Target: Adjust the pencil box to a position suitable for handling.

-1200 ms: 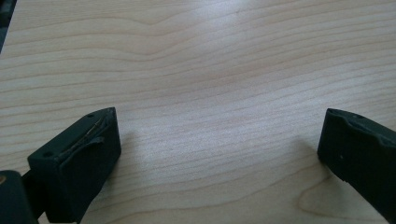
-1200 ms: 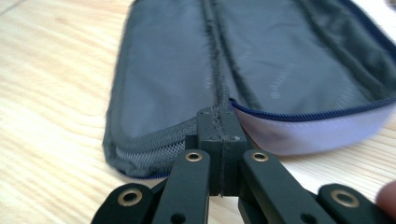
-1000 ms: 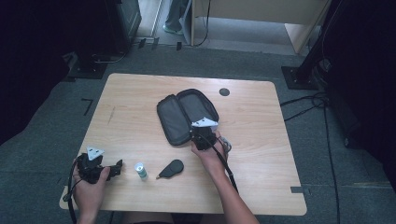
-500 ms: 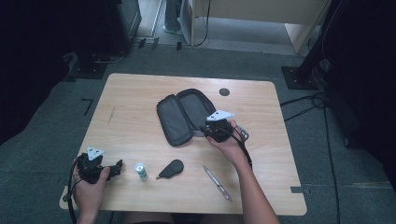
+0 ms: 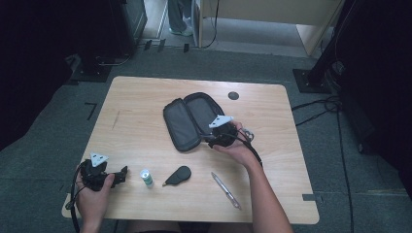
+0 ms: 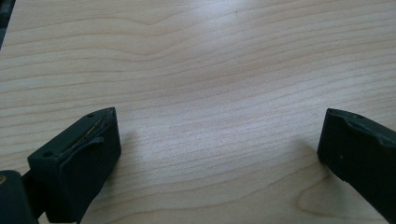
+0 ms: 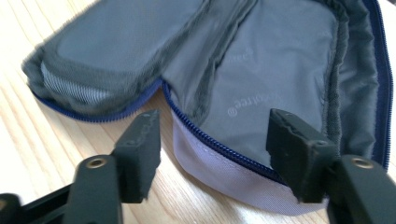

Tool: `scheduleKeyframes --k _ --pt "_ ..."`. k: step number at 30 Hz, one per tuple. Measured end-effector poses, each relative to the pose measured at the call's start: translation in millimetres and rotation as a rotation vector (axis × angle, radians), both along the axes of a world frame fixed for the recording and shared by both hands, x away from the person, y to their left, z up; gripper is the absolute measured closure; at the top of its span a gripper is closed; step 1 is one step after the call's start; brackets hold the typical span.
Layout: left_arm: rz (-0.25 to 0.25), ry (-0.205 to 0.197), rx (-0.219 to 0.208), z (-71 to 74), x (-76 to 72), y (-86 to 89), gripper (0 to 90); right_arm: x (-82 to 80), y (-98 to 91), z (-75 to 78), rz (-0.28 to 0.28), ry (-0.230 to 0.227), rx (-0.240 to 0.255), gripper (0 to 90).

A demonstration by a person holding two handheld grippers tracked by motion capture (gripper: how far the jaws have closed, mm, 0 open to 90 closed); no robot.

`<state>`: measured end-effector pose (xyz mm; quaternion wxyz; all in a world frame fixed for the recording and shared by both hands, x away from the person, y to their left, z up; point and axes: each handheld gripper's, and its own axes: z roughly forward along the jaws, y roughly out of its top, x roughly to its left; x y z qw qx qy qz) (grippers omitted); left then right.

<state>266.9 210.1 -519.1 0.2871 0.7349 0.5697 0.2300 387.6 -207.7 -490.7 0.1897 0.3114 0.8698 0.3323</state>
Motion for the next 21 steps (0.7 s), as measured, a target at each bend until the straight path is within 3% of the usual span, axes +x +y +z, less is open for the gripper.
scheduleKeyframes --k 2,6,8,9,11,16,21 --pt "0.0 0.0 0.0 0.0 0.0 0.0 0.0 -3.7 -0.2 1.1 0.004 -0.005 -0.029 53.8" --pt "0.0 0.0 0.0 0.0 0.0 0.0 0.0 -10.2 -0.2 4.9 -0.002 0.026 -0.055 67.3" --pt "0.0 0.0 0.0 0.0 0.0 0.0 0.0 -11.5 0.1 5.9 0.006 0.029 -0.062 69.6" --pt "0.0 0.0 0.0 0.0 0.0 0.0 0.0 -14.7 2.1 8.2 0.004 0.042 -0.067 76.4" --pt "0.0 0.0 0.0 0.0 0.0 0.0 0.0 -17.6 4.9 9.9 0.007 0.058 -0.069 81.7" --pt "0.0 0.0 0.0 0.0 0.0 0.0 0.0 -22.3 12.6 12.4 -0.004 0.098 -0.05 88.2" --pt "0.0 0.0 0.0 0.0 0.0 0.0 0.0 -25.5 22.2 13.5 -0.102 0.146 -0.002 89.7"
